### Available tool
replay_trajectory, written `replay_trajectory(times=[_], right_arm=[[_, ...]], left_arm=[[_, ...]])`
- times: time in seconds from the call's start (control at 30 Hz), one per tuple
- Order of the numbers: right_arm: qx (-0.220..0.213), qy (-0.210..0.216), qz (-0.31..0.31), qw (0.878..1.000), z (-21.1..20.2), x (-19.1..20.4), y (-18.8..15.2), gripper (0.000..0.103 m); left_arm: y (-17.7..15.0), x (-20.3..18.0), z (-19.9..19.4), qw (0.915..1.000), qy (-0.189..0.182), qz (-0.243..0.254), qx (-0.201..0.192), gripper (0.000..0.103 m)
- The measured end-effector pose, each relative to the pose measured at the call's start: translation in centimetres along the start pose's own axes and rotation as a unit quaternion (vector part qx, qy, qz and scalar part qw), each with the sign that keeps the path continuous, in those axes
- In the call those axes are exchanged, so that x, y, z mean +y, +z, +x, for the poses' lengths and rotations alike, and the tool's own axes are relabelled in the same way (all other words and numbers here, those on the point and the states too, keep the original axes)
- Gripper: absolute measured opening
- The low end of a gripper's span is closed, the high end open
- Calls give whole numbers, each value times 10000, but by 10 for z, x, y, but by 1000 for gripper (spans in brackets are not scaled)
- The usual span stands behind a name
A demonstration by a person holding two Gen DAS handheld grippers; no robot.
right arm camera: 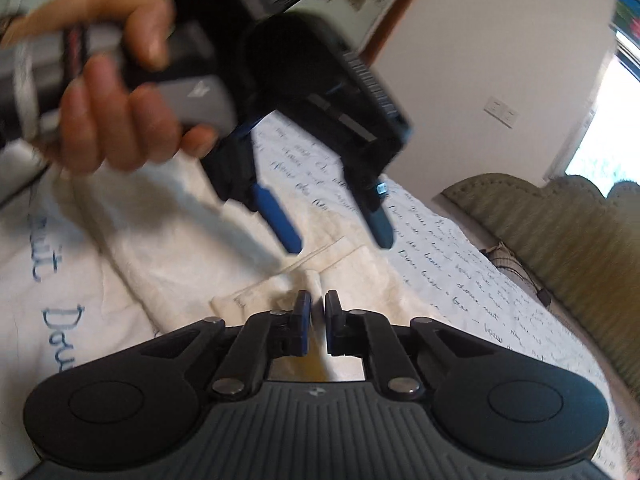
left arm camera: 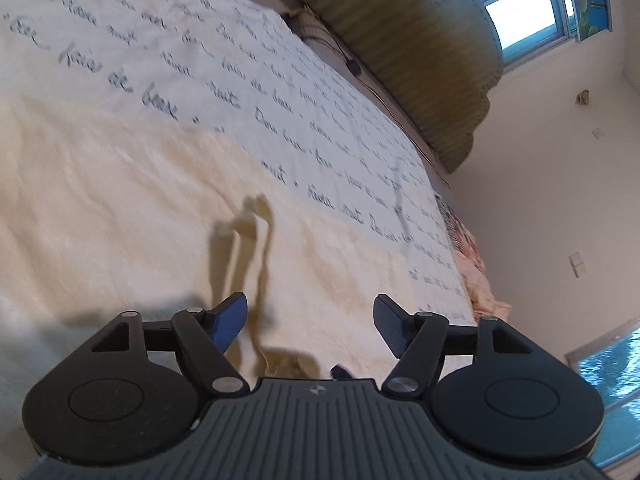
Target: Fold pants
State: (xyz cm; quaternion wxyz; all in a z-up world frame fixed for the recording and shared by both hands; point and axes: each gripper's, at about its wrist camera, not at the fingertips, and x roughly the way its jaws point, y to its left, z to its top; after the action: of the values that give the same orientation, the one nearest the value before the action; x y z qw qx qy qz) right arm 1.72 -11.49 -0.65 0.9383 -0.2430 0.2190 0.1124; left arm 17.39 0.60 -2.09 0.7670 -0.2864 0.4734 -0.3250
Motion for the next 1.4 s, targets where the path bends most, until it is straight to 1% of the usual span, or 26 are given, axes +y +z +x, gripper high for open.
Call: replay_trajectory(times=[0.07, 0.1, 0.17, 0.23, 0.33, 0.4, 0.5, 0.6, 0.67, 0.7, 0.73, 0.77, 0.83, 0.9, 0.93, 1.0, 1.07, 1.1, 1.17, 1.2, 1.23, 1.27, 1.3, 1.33, 1.37, 1.4], right_arm=[[-42, 63, 379, 9993, -6, -13, 1, 8], [-45, 73, 510, 9987, -9, -18, 1, 8], [61, 170, 642, 9978, -10, -24, -2, 8], [186, 334, 492, 9981, -12, -20, -5, 8], [303, 293, 104, 9991, -13, -4, -11, 9], [373, 301, -33, 9988, -11, 2, -13, 9], [345, 248, -139, 9990, -11, 14, -15, 9], [289, 334, -251, 9987, -14, 18, -11, 9], [318, 284, -352, 9985, -16, 22, -12, 10], [384, 256, -405, 9981, -15, 24, -13, 13], [458, 241, -441, 9977, -14, 27, -13, 20], [482, 201, -450, 9976, -12, 25, -16, 24], [491, 77, -487, 9976, -13, 26, -19, 38], [458, -46, -580, 9973, -16, 28, -19, 46], [462, -140, -638, 9968, -15, 30, -19, 48], [512, -525, -802, 9941, -10, 36, -20, 48], [507, -851, -996, 9901, -2, 39, -20, 48], [508, -945, -1064, 9885, 3, 41, -19, 48], [477, -889, -1150, 9882, 9, 45, -19, 46], [465, -804, -1191, 9885, 10, 47, -19, 42], [451, -671, -1240, 9890, 9, 49, -20, 22], [418, -559, -1257, 9896, 7, 51, -21, 13], [365, -560, -1245, 9900, 4, 52, -22, 9], [328, -548, -1207, 9906, -1, 50, -23, 8], [312, -483, -1007, 9933, -4, 44, -22, 8], [270, -376, -656, 9968, -7, 35, -21, 8]], left_arm=[[0, 5, 11, 9994, -95, -226, 234, 73], [0, 7, 17, 9988, -73, -323, 354, 73], [-2, 10, 23, 9982, 20, -462, 378, 73], [-2, 12, 24, 9980, -23, -539, 316, 73], [0, 14, 23, 9975, -111, -649, 246, 74], [2, 12, 22, 9973, -170, -690, 190, 74], [3, 7, 23, 9969, -283, -719, 145, 76], [4, 0, 26, 9972, -363, -646, 127, 76], [5, -4, 27, 9975, -386, -576, 118, 76], [4, -6, 28, 9974, -406, -577, 111, 76], [5, -6, 27, 9972, -441, -597, 105, 77], [5, -6, 28, 9970, -484, -603, 102, 77], [5, -8, 28, 9968, -528, -584, 103, 77], [6, -8, 28, 9969, -535, -576, 86, 77], [6, -8, 27, 9968, -552, -577, 65, 77], [6, -6, 25, 9966, -572, -587, 41, 77], [5, -4, 23, 9967, -556, -590, 10, 77], [5, -2, 22, 9967, -528, -609, 5, 77], [5, 2, 20, 9964, -501, -686, 3, 77], [5, 3, 19, 9962, -491, -716, 19, 77], [5, 5, 18, 9962, -457, -743, 39, 77], [4, 6, 15, 9961, -418, -770, 41, 78], [4, 8, 12, 9961, -405, -783, 29, 79], [3, 10, 9, 9960, -397, -794, 24, 80], [2, 13, 6, 9958, -395, -828, 31, 81], [2, 15, 6, 9951, -436, -890, 41, 81]])
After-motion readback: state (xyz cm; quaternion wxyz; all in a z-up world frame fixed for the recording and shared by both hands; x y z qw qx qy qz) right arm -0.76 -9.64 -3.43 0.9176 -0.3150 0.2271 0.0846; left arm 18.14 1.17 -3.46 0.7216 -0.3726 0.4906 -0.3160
